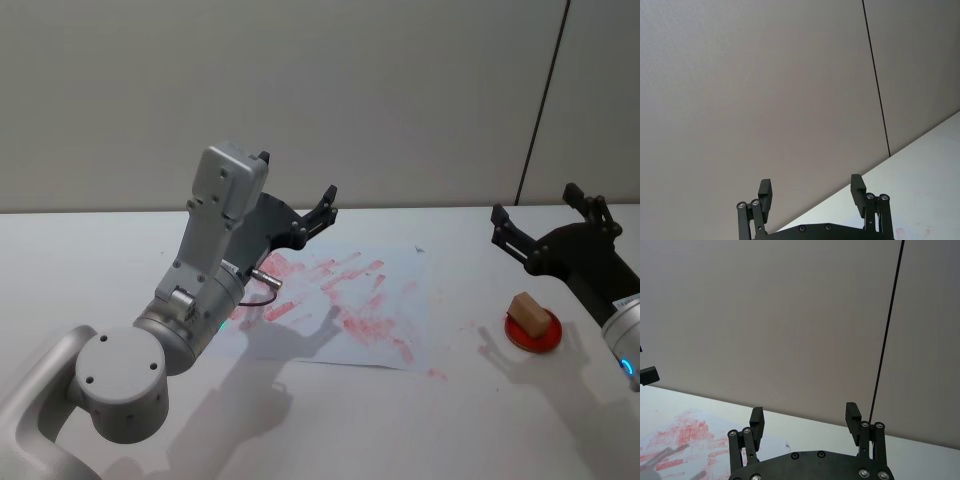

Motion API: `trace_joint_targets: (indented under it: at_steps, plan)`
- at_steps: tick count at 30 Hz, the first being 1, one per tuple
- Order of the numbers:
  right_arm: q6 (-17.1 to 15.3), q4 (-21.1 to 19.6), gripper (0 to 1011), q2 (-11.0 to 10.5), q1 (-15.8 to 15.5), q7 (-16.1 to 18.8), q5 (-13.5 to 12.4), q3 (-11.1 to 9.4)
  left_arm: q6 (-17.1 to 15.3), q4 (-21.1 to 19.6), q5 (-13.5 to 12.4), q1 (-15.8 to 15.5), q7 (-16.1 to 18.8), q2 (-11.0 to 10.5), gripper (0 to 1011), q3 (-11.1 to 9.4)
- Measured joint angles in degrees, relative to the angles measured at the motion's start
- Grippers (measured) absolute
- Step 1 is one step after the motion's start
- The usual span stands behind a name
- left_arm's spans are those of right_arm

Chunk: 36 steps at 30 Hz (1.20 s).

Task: Use the one hand to pick up the stamp and affix it onto the A4 paper.

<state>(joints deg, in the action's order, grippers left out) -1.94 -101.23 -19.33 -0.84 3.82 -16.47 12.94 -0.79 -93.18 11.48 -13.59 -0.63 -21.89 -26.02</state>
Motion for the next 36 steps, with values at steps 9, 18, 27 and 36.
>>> trace_joint_targets:
  at_steps: [9,18,27,36]
  plan:
    - [0.0,0.0,1001,0.0,0.0,0.0,0.0,0.0,0.0,0.0,0.0,0.0,0.0,0.0,1001,0.0]
    - [0.0,0.0,1001,0.0,0.0,0.0,0.0,0.0,0.0,0.0,0.0,0.0,0.0,0.0,1001,0.0]
    - [0.0,0.0,1001,0.0,0.0,0.0,0.0,0.0,0.0,0.0,0.0,0.0,0.0,0.0,1001,0.0]
    - [-0.4,-1.1,1001,-1.1,-1.4,0.0,-1.5,-0.7,0.0,0.0,0.0,0.0,0.0,0.0,1001,0.0]
